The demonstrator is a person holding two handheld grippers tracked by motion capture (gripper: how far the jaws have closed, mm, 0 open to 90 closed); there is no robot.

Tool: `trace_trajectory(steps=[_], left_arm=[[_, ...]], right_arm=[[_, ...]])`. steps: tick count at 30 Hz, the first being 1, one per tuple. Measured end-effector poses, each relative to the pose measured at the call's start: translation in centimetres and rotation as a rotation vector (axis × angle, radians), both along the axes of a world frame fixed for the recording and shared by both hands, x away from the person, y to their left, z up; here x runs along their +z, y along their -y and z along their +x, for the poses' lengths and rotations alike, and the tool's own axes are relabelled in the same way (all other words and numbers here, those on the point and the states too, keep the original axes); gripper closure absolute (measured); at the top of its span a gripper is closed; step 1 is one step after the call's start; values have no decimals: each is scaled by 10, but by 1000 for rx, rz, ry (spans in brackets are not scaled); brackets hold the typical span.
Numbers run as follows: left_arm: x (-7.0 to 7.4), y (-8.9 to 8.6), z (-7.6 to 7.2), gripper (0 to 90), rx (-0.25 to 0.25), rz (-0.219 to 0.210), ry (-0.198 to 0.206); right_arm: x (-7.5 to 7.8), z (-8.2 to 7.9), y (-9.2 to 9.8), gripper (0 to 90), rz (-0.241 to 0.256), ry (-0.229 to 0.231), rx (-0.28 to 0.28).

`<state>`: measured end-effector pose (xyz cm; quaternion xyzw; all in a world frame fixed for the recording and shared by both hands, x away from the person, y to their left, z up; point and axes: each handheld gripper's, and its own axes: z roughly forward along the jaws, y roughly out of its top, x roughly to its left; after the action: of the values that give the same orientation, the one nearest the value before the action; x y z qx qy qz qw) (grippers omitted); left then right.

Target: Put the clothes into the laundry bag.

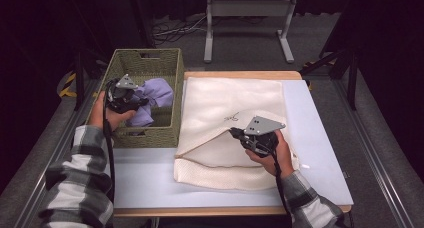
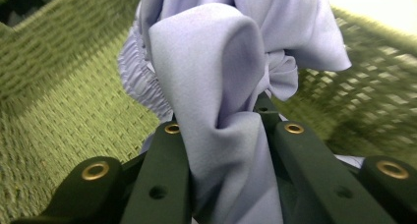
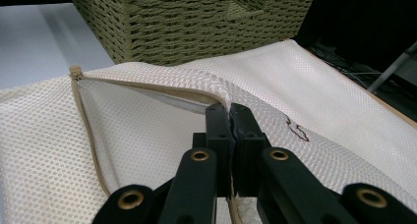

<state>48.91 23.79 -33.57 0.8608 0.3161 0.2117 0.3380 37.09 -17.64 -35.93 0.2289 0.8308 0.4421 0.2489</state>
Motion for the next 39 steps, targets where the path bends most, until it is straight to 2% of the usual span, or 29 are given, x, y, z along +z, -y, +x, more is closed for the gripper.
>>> trace_trajectory(steps=[4, 8, 9, 10, 11, 12, 13, 15, 25, 27, 28, 31, 34, 35, 38, 39], left_arm=[[5, -4, -18, 773, 2, -55, 46], [10, -6, -42, 773, -16, -136, 105], [11, -6, -45, 773, -22, -142, 117], [11, -6, -50, 773, -27, -168, 128], [11, -6, -50, 773, -27, -168, 128], [11, -5, -57, 773, -26, -201, 144], [11, -5, -57, 773, -26, -201, 144], [11, -3, -67, 773, -43, -255, 167], [14, 17, -104, 774, -148, -391, 225], [16, 20, -109, 775, -157, -387, 230], [17, 25, -118, 775, -174, -381, 234], [17, 29, -128, 775, -201, -396, 222], [17, 32, -137, 775, -215, -391, 222], [17, 33, -140, 775, -231, -378, 225], [16, 38, -148, 776, -254, -396, 198], [15, 40, -150, 775, -261, -390, 194]], right_arm=[[0, 0, 1, 883, 0, 4, -5], [0, -2, 0, 883, -4, 5, -8], [0, -2, 0, 883, -5, 6, -10], [0, -2, 0, 883, -7, 8, -9], [0, -2, 0, 883, -7, 8, -9], [0, -2, 0, 883, -6, 7, -11], [0, -2, 0, 883, -6, 7, -11], [0, -2, -1, 883, -10, 12, -12], [-1, -1, -1, 883, -10, 20, -18], [-1, -1, -1, 883, -10, 21, -18], [-2, -1, -2, 883, -12, 25, -22], [-2, 0, -2, 883, -14, 28, -25], [-2, 0, -2, 883, -12, 29, -28], [-1, 0, -1, 883, -11, 31, -30], [-1, -1, -1, 883, -10, 31, -34], [-1, -1, -1, 883, -11, 33, -33]])
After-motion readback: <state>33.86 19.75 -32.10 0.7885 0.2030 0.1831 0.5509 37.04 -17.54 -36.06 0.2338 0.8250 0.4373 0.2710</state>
